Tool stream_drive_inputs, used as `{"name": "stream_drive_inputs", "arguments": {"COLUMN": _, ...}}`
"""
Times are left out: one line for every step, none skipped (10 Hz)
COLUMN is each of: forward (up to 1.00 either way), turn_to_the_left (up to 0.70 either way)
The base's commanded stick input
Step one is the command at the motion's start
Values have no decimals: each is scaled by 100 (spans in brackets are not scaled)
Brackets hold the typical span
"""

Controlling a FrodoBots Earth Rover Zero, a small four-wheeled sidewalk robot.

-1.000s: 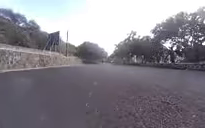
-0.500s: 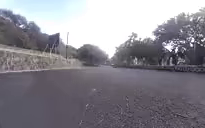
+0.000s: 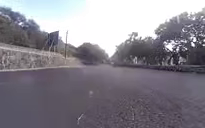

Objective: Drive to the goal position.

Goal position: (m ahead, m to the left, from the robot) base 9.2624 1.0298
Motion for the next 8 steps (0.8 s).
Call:
{"name": "stream_drive_inputs", "arguments": {"forward": 70, "turn_to_the_left": 0}}
{"name": "stream_drive_inputs", "arguments": {"forward": 70, "turn_to_the_left": 0}}
{"name": "stream_drive_inputs", "arguments": {"forward": 70, "turn_to_the_left": 0}}
{"name": "stream_drive_inputs", "arguments": {"forward": 70, "turn_to_the_left": 0}}
{"name": "stream_drive_inputs", "arguments": {"forward": 70, "turn_to_the_left": 0}}
{"name": "stream_drive_inputs", "arguments": {"forward": 70, "turn_to_the_left": 0}}
{"name": "stream_drive_inputs", "arguments": {"forward": 70, "turn_to_the_left": 0}}
{"name": "stream_drive_inputs", "arguments": {"forward": 70, "turn_to_the_left": 0}}
